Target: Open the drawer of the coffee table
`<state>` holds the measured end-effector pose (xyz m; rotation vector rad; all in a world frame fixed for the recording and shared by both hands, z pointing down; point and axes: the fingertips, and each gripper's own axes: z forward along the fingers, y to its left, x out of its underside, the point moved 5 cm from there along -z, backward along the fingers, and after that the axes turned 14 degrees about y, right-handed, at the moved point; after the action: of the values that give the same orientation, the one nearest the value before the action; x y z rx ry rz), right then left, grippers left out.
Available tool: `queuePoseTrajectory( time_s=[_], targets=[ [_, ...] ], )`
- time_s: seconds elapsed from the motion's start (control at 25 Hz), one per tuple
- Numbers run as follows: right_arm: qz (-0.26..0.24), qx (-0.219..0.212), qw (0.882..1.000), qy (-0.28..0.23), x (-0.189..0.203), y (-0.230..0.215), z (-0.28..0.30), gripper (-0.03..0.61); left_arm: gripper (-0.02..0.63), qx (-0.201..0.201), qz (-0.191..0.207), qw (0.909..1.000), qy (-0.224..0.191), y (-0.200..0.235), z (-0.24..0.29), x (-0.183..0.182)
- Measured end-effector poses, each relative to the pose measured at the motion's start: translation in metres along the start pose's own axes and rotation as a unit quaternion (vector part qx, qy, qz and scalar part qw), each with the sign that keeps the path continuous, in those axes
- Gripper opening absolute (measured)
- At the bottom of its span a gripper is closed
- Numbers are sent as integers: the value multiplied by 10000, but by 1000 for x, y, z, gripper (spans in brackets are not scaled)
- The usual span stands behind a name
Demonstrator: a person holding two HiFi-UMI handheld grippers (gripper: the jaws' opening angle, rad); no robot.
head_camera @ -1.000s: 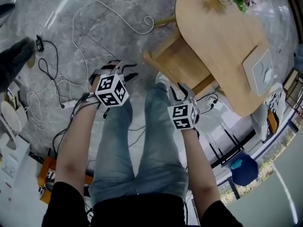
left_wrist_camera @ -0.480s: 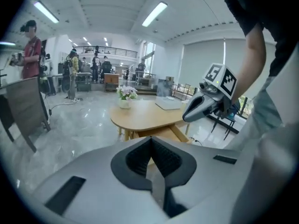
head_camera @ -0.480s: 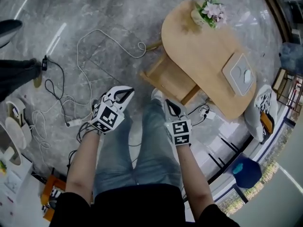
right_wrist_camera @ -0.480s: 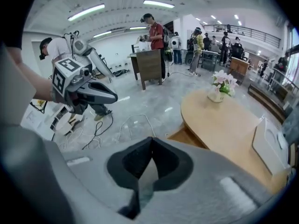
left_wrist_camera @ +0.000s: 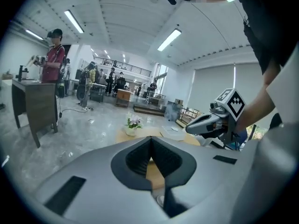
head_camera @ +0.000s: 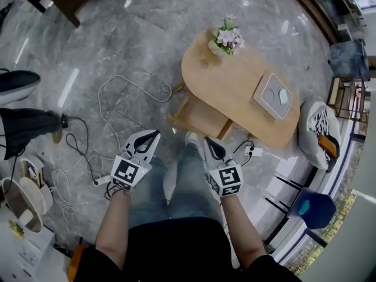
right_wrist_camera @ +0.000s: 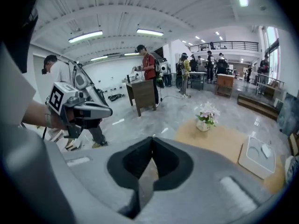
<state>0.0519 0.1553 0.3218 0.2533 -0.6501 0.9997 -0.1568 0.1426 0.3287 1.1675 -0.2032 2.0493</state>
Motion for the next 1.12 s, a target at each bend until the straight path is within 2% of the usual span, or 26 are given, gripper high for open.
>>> queuePoseTrajectory(
  time_s=[0.12,0.32,0.44,0.52,0.6,0.72,0.88,1.0,1.12],
  targets=[
    [154,-24,9989,-449,-30,3,-36,-2,14,43,-25,9998,-200,-13,-23,-33],
    [240,-80,9951,-955,-65,11,-94,-2,14,-38,338,9988,-362,-38,-62,-84],
    [184,-113,9925,-1206,-88,12,-125,-2,12,-277,525,9972,-448,-48,-82,-127],
    [132,-107,9904,-1373,-102,11,-144,-2,12,-360,475,9971,-465,-58,-93,-152],
    [78,-102,9881,-1534,-114,10,-160,-2,12,-333,503,9969,-503,-65,-101,-170],
    [-53,-88,9842,-1766,-135,8,-181,-2,12,-227,825,9944,-619,-69,-111,-190],
    [-231,-39,9787,-2040,-156,6,-206,-2,12,-268,706,9943,-752,-80,-125,-218],
    [-330,-22,9753,-2183,-168,3,-218,-2,12,-311,848,9922,-865,-86,-127,-230],
    [-455,-33,9725,-2282,-178,3,-228,-2,13,-378,411,9945,-888,-92,-134,-245]
  ],
)
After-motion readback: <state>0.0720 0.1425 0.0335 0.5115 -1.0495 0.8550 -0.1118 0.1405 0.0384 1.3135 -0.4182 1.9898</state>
